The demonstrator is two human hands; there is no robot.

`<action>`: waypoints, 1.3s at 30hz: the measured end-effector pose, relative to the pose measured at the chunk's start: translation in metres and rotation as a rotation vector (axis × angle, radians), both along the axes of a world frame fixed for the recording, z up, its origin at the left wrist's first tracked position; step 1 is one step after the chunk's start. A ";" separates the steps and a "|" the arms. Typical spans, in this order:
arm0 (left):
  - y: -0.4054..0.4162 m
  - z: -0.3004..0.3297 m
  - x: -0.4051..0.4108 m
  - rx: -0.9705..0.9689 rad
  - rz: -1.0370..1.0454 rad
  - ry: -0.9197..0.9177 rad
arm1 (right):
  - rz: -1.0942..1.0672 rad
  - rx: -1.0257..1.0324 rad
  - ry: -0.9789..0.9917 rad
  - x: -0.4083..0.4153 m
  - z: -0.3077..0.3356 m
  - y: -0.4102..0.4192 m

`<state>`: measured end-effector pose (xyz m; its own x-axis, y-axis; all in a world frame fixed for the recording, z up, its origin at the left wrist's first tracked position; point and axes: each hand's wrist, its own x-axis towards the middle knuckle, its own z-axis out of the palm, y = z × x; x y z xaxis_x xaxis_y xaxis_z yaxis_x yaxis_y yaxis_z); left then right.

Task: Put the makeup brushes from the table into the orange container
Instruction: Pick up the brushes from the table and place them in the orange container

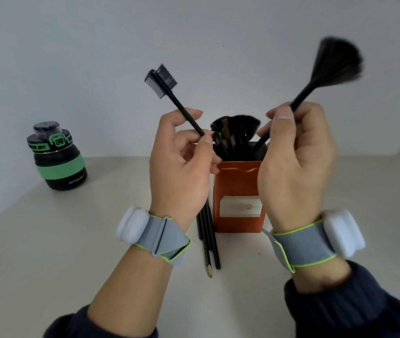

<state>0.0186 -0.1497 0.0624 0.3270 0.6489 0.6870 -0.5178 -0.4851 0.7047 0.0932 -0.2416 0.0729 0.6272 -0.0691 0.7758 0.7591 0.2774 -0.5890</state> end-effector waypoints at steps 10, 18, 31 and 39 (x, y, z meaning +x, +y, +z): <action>0.002 -0.002 0.003 0.005 0.034 0.055 | -0.038 -0.134 -0.085 0.000 -0.005 0.004; 0.000 0.001 0.001 -0.025 -0.036 -0.007 | 0.027 -0.133 -0.034 -0.004 -0.006 0.006; -0.002 -0.001 0.001 -0.014 0.058 0.062 | -0.055 -0.249 -0.121 -0.005 -0.008 0.006; -0.003 0.000 -0.002 -0.001 0.089 0.069 | -0.131 -0.335 -0.158 -0.004 -0.009 0.005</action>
<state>0.0170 -0.1525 0.0624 0.3144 0.6780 0.6645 -0.4231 -0.5265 0.7374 0.0896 -0.2362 0.0638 0.5010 0.1328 0.8552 0.8638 -0.0163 -0.5035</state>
